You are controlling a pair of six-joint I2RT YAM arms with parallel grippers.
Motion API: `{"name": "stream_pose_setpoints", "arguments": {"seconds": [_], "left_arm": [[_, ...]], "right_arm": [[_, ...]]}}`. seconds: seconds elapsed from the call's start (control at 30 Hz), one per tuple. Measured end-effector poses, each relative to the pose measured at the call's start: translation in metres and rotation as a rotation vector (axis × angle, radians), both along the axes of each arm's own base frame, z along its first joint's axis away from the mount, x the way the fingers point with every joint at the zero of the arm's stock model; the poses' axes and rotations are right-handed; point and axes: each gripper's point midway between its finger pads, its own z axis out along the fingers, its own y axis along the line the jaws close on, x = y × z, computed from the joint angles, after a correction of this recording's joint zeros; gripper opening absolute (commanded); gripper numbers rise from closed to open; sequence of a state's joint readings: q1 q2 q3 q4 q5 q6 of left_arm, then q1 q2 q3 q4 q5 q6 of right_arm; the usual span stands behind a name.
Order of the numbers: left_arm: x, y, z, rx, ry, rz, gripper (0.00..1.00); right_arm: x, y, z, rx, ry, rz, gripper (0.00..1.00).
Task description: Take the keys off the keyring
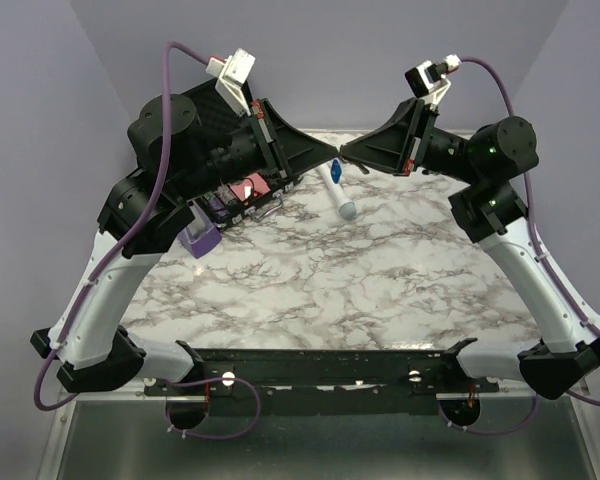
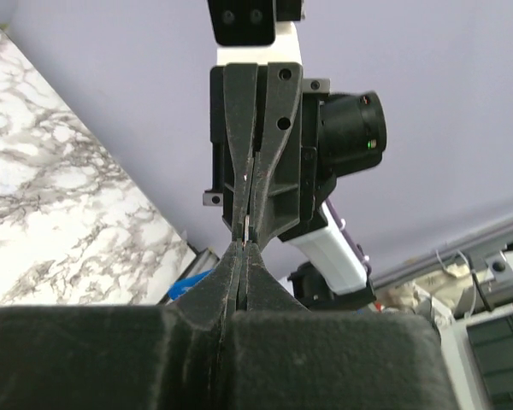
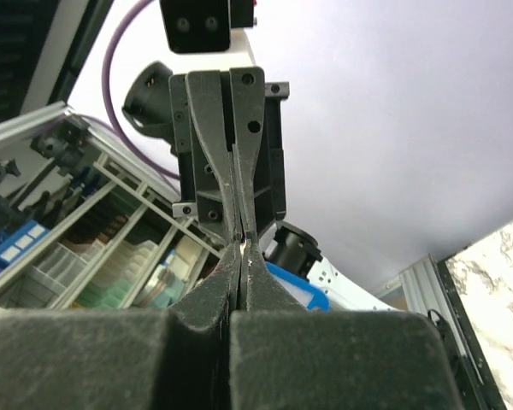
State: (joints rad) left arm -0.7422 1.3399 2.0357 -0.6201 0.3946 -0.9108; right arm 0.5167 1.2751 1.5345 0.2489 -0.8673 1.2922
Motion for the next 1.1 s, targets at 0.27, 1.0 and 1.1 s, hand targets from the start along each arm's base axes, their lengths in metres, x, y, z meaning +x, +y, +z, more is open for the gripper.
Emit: {"name": "stream_pose_setpoints", "arguments": {"seconds": [0.27, 1.0, 1.1], "left_arm": [[0.004, -0.005, 0.015, -0.074, 0.017, 0.111, 0.00], [0.004, -0.002, 0.017, -0.059, -0.026, 0.193, 0.43], [0.002, -0.001, 0.018, -0.056, -0.039, 0.192, 0.43]], "right_arm": [[0.004, -0.005, 0.016, 0.075, 0.002, -0.040, 0.01], [0.003, -0.008, 0.020, 0.088, 0.001, -0.061, 0.01], [0.004, -0.007, 0.017, 0.079, 0.007, -0.063, 0.01]]}}
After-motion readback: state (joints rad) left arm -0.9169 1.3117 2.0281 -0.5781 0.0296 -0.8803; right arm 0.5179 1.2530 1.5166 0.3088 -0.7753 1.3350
